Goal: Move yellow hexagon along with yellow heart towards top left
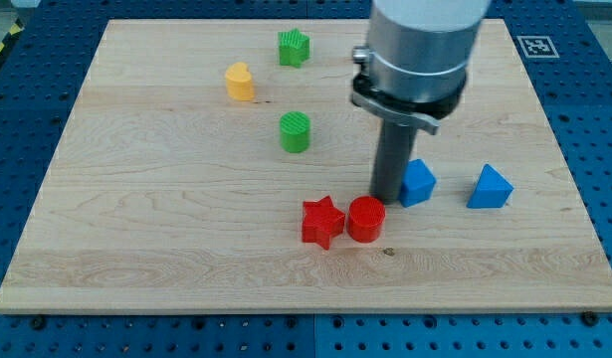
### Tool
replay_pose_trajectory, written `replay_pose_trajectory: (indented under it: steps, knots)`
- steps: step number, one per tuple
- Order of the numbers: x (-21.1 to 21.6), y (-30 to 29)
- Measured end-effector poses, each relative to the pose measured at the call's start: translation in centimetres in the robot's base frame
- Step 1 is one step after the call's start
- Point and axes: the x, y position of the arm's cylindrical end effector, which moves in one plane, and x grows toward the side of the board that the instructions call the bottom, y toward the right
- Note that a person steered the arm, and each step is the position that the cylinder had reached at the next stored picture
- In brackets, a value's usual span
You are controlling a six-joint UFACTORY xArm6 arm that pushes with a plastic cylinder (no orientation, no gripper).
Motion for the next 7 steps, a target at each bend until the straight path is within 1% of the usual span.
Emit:
replay_pose_trajectory:
  steps: [1,2,4,5,7]
  knots:
    - [0.0,3.1]
    - [0.0,3.2]
    - [-1.3,-2.5]
    - [-2.9,-1.6]
    - [-6.0,4.4]
